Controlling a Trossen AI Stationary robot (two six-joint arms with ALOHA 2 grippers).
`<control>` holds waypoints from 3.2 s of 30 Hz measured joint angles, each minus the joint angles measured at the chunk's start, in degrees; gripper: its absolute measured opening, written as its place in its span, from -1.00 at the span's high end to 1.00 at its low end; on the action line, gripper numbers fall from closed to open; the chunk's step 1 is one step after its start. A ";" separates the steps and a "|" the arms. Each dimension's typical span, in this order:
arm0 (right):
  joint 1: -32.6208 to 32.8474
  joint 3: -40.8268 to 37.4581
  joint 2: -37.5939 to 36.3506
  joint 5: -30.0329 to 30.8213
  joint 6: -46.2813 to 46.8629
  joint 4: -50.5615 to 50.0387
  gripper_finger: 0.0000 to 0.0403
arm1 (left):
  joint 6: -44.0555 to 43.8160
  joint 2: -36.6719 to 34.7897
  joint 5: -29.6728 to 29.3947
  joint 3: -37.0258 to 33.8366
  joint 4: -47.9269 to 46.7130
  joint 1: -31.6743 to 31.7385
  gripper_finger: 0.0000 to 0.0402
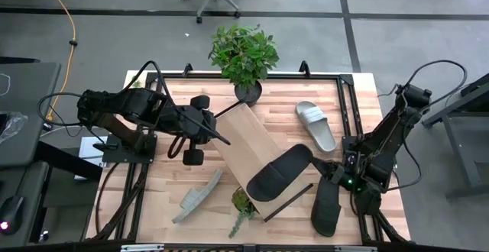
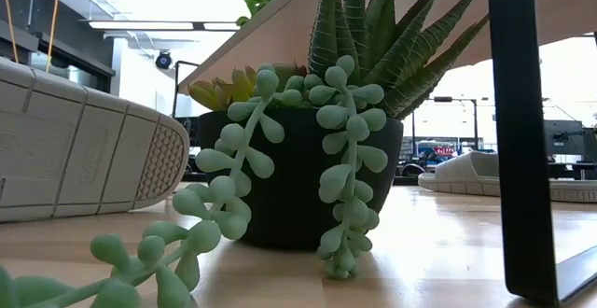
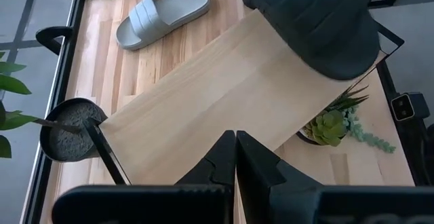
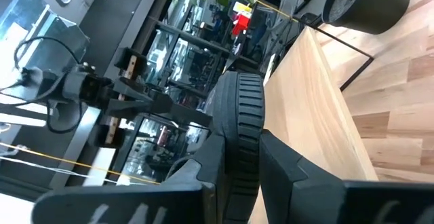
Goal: Pick and place slides into the shelf
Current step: Put the left black slide on the shelf, then put the black slide on the shelf
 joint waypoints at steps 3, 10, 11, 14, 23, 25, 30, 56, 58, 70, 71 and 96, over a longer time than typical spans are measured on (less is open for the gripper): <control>-0.47 0.00 2.07 0.02 2.28 0.40 0.79 | 0.00 0.08 -0.05 0.00 0.04 0.00 0.99; -0.31 0.00 6.17 -0.02 5.87 0.70 0.79 | -0.23 0.54 0.13 0.00 0.07 0.00 0.99; -0.22 0.00 6.52 0.00 6.30 0.54 0.79 | -0.24 0.66 0.31 0.00 0.07 0.00 0.99; 0.05 0.00 6.97 -0.03 7.28 -0.11 0.79 | -0.44 0.77 0.44 0.00 0.07 0.00 0.99; 0.05 0.00 6.93 -3.90 11.24 -4.49 0.78 | -0.61 0.72 0.50 0.00 0.04 0.00 0.99; 0.05 0.00 6.93 -5.01 13.55 -6.24 0.77 | -0.60 0.72 0.48 0.00 0.04 0.00 0.99; 0.05 0.00 6.91 -4.86 16.54 -8.40 0.69 | -0.54 0.72 0.48 0.00 0.02 0.00 0.99; -0.97 0.00 6.86 -15.28 33.29 -23.35 0.35 | 0.44 0.72 -0.11 0.00 0.00 0.04 0.99; -1.56 0.00 6.86 -16.12 33.29 -23.79 0.35 | 0.44 0.72 -0.13 0.00 0.00 0.04 0.99; -1.94 0.00 6.82 -19.16 34.17 -24.83 0.35 | 0.44 0.72 -0.13 0.00 -0.02 0.04 0.99; -1.88 0.00 6.82 -19.18 34.16 -24.93 0.35 | 0.45 0.72 -0.13 0.00 -0.02 0.04 0.99; -3.54 0.00 -8.81 -19.45 33.02 -47.90 0.35 | 0.87 0.72 -1.59 0.00 -0.02 0.15 0.99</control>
